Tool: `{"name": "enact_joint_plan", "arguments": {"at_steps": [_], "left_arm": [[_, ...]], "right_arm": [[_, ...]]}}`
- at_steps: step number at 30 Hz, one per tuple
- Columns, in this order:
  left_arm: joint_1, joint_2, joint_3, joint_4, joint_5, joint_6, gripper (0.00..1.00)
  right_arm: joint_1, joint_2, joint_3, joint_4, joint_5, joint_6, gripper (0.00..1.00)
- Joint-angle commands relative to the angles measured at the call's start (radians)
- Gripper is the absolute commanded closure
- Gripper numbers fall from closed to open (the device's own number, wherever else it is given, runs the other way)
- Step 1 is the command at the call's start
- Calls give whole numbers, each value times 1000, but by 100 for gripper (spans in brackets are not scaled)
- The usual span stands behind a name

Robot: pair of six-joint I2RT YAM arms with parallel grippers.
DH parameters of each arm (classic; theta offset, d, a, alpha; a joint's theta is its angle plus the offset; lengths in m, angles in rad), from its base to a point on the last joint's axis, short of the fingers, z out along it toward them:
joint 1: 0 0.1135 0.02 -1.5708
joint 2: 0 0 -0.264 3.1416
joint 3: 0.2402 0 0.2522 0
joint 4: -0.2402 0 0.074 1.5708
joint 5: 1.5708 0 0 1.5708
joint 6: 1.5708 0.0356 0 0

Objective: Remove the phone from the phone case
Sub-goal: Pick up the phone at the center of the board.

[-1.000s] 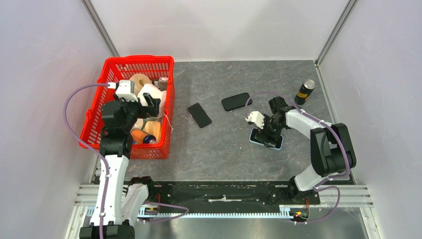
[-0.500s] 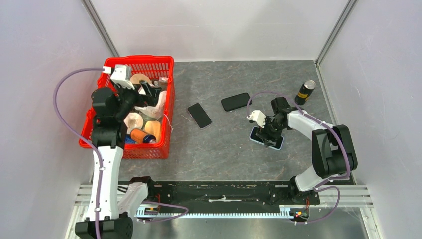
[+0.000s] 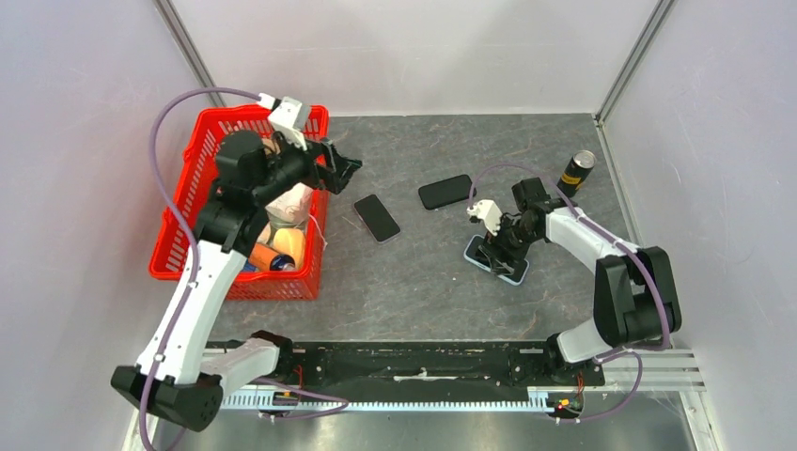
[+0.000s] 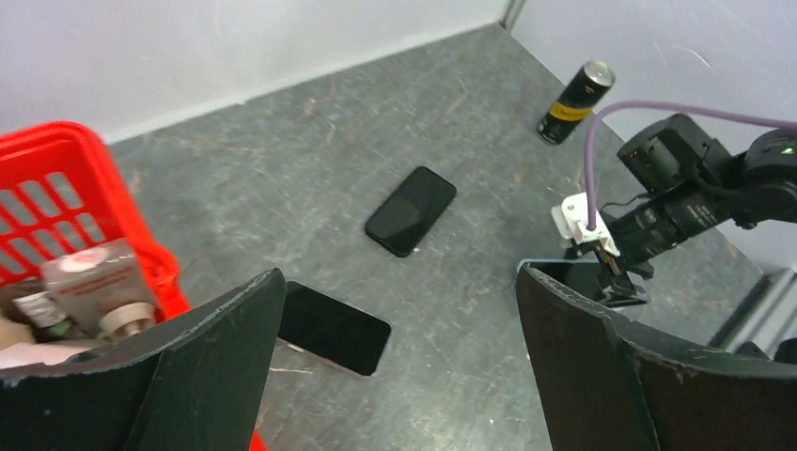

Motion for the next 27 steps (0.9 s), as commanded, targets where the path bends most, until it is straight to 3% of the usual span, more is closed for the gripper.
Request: {"name": "enact_joint_plan", "arguments": {"at_steps": [1, 8, 16, 27], "left_arm": [[-49, 95, 66, -24, -4, -69, 2], [-127, 312, 135, -43, 134, -166, 3], [-190, 542, 269, -99, 353, -212, 5], [-263, 737, 361, -91, 480, -333, 7]], "right_arm": [[17, -102, 64, 9, -43, 67, 100], [101, -214, 153, 8, -7, 157, 100], [220, -231, 334, -5, 21, 252, 100], [282, -221, 425, 15, 64, 287, 100]]}}
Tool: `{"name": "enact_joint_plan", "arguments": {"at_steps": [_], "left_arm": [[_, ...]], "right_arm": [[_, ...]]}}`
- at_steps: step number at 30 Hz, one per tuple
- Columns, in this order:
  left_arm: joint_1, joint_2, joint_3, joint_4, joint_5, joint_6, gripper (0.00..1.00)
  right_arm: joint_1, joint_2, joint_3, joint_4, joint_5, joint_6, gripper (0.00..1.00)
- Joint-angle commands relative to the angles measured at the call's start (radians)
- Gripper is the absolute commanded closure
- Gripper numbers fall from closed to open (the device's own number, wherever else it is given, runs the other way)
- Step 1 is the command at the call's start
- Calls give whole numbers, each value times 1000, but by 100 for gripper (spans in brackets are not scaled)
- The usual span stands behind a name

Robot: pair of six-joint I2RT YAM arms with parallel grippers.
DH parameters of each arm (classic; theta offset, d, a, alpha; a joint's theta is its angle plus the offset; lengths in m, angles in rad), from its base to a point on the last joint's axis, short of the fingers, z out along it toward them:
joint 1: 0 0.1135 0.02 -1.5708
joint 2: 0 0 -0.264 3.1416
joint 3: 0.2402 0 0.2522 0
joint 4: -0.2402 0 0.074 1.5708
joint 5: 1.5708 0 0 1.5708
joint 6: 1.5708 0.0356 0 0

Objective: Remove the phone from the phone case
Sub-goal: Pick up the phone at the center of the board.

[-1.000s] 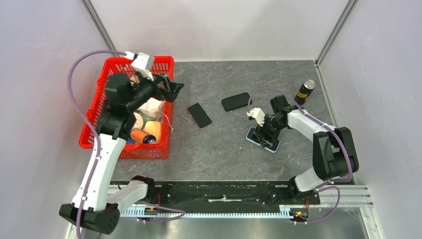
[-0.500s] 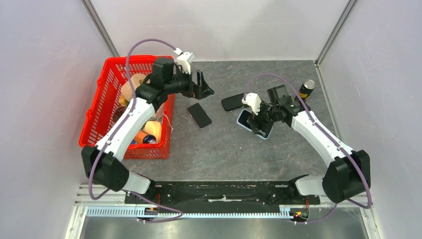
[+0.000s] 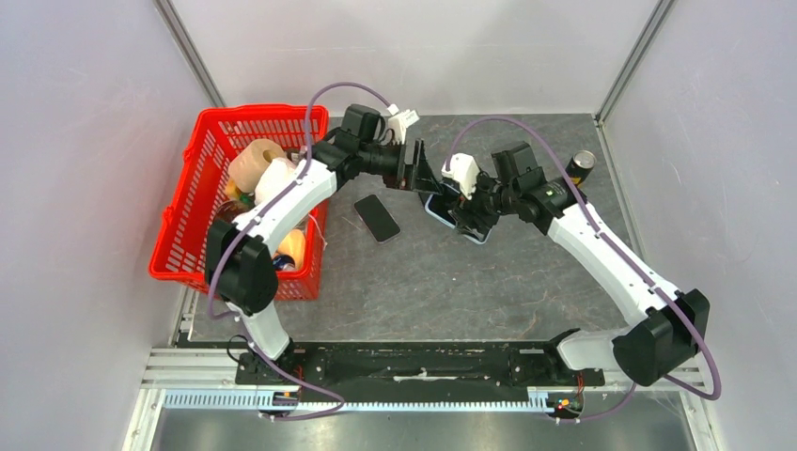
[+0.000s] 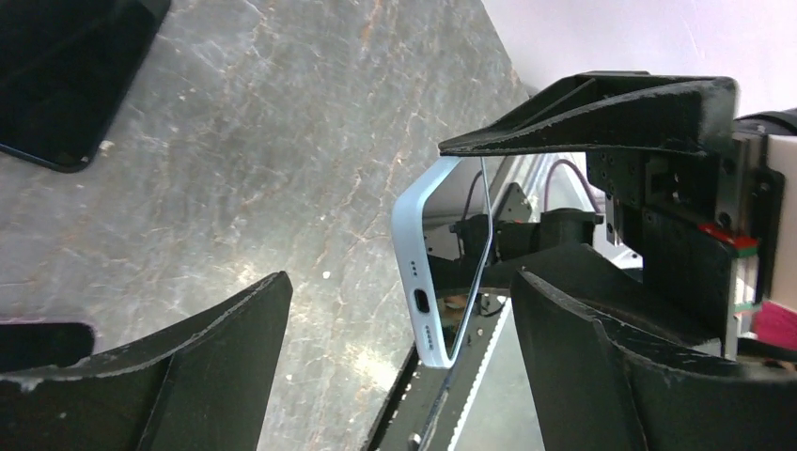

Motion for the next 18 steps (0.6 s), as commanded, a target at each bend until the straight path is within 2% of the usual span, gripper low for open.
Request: {"name": "enact_joint_plan", "arguments": {"at_steps": [1, 4, 8, 11, 15, 16, 18], "left_arm": [[-29, 44, 49, 19, 101, -104, 9], [-50, 56, 37, 19, 109, -113, 15], [-68, 57, 13, 50, 120, -130, 31], [-77, 65, 18, 64, 139, -142, 49], [-91, 80, 20, 68, 169, -148, 84], [-94, 83, 21, 68, 176, -150, 96], [-97, 87, 19, 76, 203, -153, 98]], "right_arm": [[15, -22, 71, 49, 23, 29, 100], [26, -20, 82, 55, 42, 34, 100], [40, -24, 87, 59, 56, 37, 100], [51, -21, 85, 61, 74, 38, 100], [63, -21, 79, 74, 101, 42, 100], [66, -22, 80, 80, 109, 47, 100], [69, -25, 78, 86, 126, 57, 100]]}}
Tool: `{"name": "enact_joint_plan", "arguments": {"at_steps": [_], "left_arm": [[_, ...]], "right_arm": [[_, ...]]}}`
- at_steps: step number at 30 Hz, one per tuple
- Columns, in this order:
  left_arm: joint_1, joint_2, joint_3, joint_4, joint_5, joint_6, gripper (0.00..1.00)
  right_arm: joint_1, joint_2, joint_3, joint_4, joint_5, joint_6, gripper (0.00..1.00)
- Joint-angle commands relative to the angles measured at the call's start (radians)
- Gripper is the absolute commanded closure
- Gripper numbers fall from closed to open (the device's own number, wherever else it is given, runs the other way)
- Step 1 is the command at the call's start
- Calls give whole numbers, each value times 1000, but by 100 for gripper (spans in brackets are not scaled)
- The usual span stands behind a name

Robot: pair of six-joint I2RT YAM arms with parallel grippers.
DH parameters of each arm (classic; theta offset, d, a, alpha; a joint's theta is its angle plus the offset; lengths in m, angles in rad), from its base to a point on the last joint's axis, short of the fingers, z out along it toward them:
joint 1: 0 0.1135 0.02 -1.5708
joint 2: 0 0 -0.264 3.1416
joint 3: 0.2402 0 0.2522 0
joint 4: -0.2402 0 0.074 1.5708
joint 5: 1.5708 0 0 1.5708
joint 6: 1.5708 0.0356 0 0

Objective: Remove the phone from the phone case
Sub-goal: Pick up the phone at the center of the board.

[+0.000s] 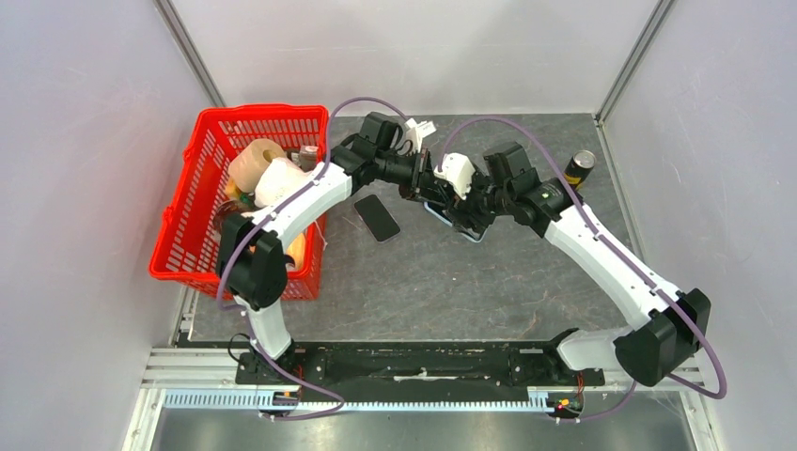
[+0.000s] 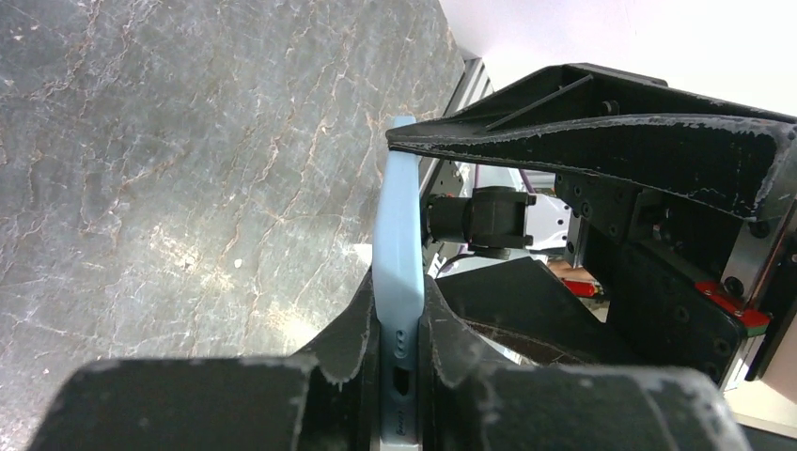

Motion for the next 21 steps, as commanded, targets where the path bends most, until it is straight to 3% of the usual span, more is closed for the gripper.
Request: {"name": "enact_joint_plan", "arguments": {"at_steps": [1, 2, 3, 4, 6, 7, 15, 21], "left_arm": [[-21, 16, 17, 49, 107, 7, 98], [-22, 11, 21, 49, 113, 13, 98], [-20, 3, 23, 47, 113, 24, 98], [-19, -6, 28, 38, 108, 44, 98], [-16, -31, 44, 5, 85, 99, 98], [-14, -42, 50, -18, 72, 124, 98], [80, -181, 60, -103, 82, 327, 98], [134, -398, -41, -98, 120, 513, 98]], "right_arm": [[10, -27, 50, 88, 24, 36, 100], [12, -32, 51, 87, 28, 46, 100], [11, -39, 47, 83, 27, 53, 93], [12, -51, 42, 77, 28, 61, 74], [11, -81, 33, 58, 33, 66, 15], [9, -92, 30, 42, 39, 69, 4], [7, -212, 82, -110, 62, 84, 3], [-15, -249, 125, -121, -44, 153, 5]]}}
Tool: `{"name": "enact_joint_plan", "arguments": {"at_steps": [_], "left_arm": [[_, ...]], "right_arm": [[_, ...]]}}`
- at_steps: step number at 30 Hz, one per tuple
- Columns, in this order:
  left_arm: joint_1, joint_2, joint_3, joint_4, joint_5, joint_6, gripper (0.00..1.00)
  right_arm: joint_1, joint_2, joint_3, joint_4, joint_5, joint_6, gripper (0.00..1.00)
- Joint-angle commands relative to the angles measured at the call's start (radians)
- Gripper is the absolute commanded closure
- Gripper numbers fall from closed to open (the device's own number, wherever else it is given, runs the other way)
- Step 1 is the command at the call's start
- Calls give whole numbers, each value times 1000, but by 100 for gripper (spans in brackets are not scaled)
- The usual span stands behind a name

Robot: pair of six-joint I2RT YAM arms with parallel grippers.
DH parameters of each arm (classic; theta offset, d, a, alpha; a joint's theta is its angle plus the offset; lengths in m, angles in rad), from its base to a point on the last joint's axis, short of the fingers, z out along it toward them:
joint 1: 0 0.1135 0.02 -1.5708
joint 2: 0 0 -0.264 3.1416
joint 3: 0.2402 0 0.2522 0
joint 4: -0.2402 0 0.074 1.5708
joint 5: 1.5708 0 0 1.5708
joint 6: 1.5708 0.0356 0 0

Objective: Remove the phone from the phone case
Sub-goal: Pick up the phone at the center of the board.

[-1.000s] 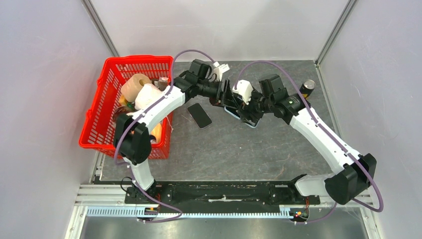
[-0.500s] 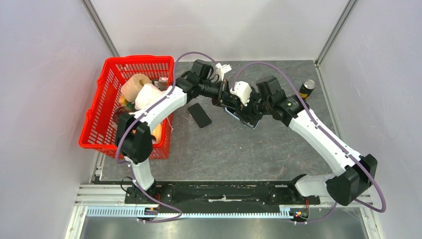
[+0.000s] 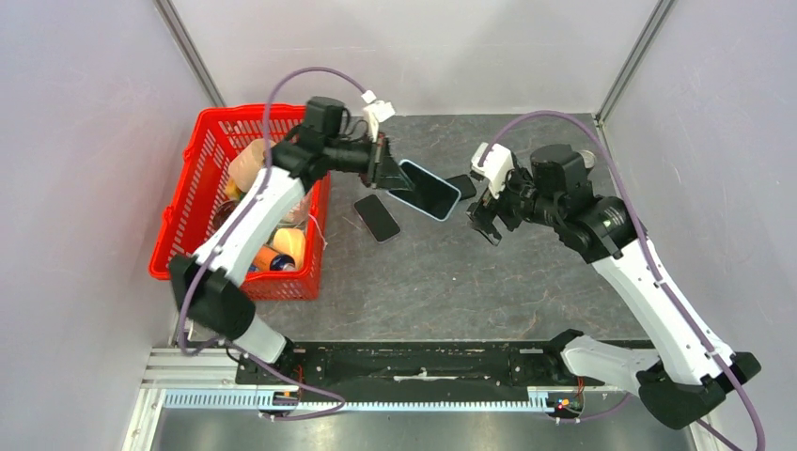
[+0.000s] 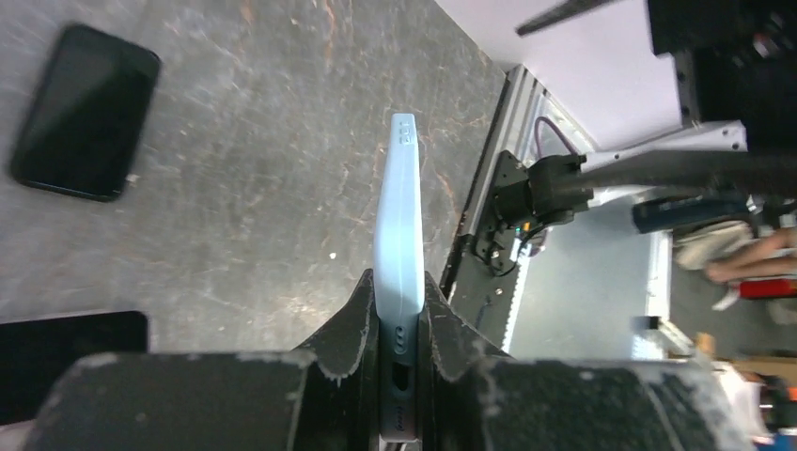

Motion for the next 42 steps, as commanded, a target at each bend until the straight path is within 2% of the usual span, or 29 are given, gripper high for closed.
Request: {"name": "enact_joint_plan", "arguments": {"at_steps": [1, 6, 10, 18, 23, 33, 39, 42], "left_arm": [[16, -248, -76, 72, 64, 216, 98], [16, -480, -309, 320, 34, 198, 98], [16, -496, -300, 268, 90, 200, 98], [13, -527, -355, 328, 112, 178, 98], [5, -528, -359, 347, 123, 171, 98], [-26, -500, -389, 429, 115, 117, 98], [-46, -470, -379, 432, 106, 111, 98], [-48, -465, -382, 435, 102, 112, 98]], "right_arm": [[-24, -31, 44, 6, -104, 82, 5], [-67, -1, 78, 27, -257, 147, 7], [-78, 33, 101, 27, -389, 144, 8], [-78, 167, 173, -90, -718, 81, 16], [-76, 225, 173, -76, -756, 90, 23], [-56, 289, 184, -73, -821, 80, 44], [-40, 298, 181, -92, -828, 54, 53], [-34, 300, 178, -105, -827, 38, 62]]}}
